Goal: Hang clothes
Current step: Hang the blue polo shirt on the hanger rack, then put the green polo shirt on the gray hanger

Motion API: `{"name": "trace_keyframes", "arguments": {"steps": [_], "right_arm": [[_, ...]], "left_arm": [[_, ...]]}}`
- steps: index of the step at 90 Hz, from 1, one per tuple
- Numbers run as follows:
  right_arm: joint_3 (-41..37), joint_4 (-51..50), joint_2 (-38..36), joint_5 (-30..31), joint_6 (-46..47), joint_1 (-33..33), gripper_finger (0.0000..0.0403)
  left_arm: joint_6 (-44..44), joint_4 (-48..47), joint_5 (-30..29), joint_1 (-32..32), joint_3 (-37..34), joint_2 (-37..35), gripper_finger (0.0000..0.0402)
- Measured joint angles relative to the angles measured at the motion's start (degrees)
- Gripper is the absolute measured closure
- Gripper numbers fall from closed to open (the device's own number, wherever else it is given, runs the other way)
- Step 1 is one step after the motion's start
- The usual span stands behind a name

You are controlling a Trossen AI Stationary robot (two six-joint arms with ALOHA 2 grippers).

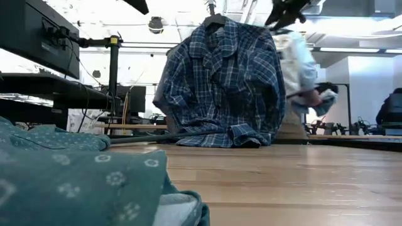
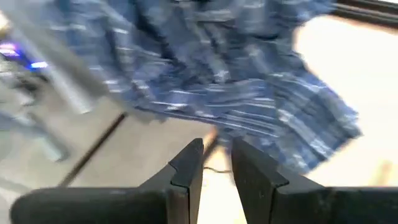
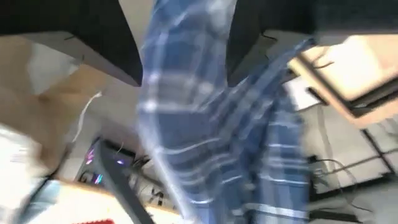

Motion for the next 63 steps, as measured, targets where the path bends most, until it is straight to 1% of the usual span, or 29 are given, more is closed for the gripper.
{"name": "trace_keyframes", "arguments": {"steps": [16,27,41,48,63], "right_arm": [[-0.06,-8.14,-3.69,-0.05,0.64,7.48,0.0180],[-0.06,-6.33,-5.70,-0.20,4.41,14.93,0.0184],[-0.06,-5.93,-6.51,-0.25,4.14,22.90,0.0187],[-0.39,-7.05,-6.34,-0.26,3.72,25.27,0.0189],[-4.57,-4.76,-6.96,-0.20,1.78,29.49,0.0196]], "left_arm": [[0.00,0.38,1.40,0.00,-9.13,0.11,0.0334],[-0.03,2.11,1.35,-1.55,-14.36,0.11,0.0334],[-0.02,4.96,1.44,-4.51,-16.34,0.15,0.0334],[-0.71,7.91,1.32,-6.05,-17.09,0.15,0.0334],[-3.96,12.12,1.42,-8.86,-19.63,0.11,0.0334]]}}
